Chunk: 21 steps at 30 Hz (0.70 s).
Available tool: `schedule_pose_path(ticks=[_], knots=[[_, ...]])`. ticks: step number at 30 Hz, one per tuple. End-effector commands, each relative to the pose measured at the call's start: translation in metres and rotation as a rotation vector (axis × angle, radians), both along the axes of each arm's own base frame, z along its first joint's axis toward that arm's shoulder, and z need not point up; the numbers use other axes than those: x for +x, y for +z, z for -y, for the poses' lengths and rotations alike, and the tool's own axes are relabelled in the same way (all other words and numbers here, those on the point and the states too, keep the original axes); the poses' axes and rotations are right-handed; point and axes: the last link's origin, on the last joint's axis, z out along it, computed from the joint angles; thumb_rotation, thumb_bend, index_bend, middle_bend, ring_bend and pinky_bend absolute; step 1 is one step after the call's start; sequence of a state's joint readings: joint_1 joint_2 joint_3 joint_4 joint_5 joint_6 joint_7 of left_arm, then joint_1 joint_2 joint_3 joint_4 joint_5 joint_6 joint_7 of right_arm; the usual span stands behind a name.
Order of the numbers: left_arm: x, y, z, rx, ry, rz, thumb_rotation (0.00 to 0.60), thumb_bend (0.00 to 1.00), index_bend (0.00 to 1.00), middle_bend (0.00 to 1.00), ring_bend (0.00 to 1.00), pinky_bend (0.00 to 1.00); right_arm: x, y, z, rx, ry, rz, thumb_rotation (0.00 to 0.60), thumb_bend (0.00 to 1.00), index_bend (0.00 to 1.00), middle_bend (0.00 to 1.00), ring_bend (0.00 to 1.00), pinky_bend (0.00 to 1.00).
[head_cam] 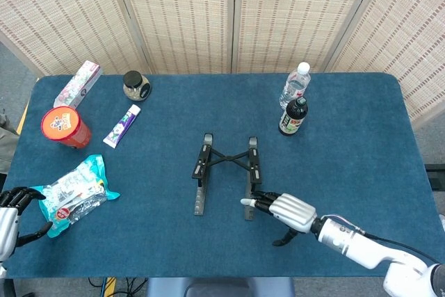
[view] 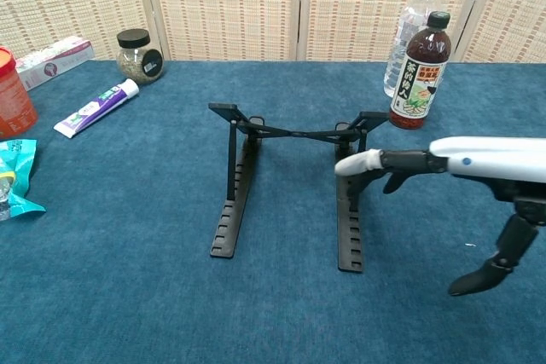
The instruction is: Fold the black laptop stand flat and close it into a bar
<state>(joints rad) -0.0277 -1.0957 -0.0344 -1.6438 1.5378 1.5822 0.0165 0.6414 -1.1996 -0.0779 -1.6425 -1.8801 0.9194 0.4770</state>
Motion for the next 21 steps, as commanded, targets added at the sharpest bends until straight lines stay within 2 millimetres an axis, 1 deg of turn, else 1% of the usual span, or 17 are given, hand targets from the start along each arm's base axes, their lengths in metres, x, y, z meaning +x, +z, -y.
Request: schedule_pose_path(ticks=[1, 8, 15, 21], knots=[[-0.001, 0.0, 0.001, 0.001, 0.003, 0.0, 0.6, 0.11, 0.37, 0.33, 0.21, 0.19, 0.008, -0.011, 0.01, 0.003, 0.004, 0.013, 0.6, 0.02, 0.0, 0.18, 0.04, 0.19], [-0.004, 0.001, 0.002, 0.003, 0.011, 0.001, 0.6, 0.11, 0.37, 0.33, 0.21, 0.19, 0.031, -0.023, 0.036, -0.033, 0.009, 0.062, 0.6, 0.02, 0.0, 0.18, 0.04, 0.19], [-0.008, 0.003, 0.005, 0.007, 0.026, -0.002, 0.6, 0.11, 0.37, 0.33, 0.21, 0.19, 0.049, -0.022, 0.063, -0.086, -0.015, 0.114, 0.6, 0.02, 0.0, 0.17, 0.04, 0.19], [-0.008, 0.003, 0.006, 0.008, 0.027, -0.004, 0.6, 0.11, 0.37, 0.33, 0.21, 0.19, 0.065, -0.017, 0.091, -0.136, -0.046, 0.157, 0.6, 0.02, 0.0, 0.16, 0.04, 0.19]])
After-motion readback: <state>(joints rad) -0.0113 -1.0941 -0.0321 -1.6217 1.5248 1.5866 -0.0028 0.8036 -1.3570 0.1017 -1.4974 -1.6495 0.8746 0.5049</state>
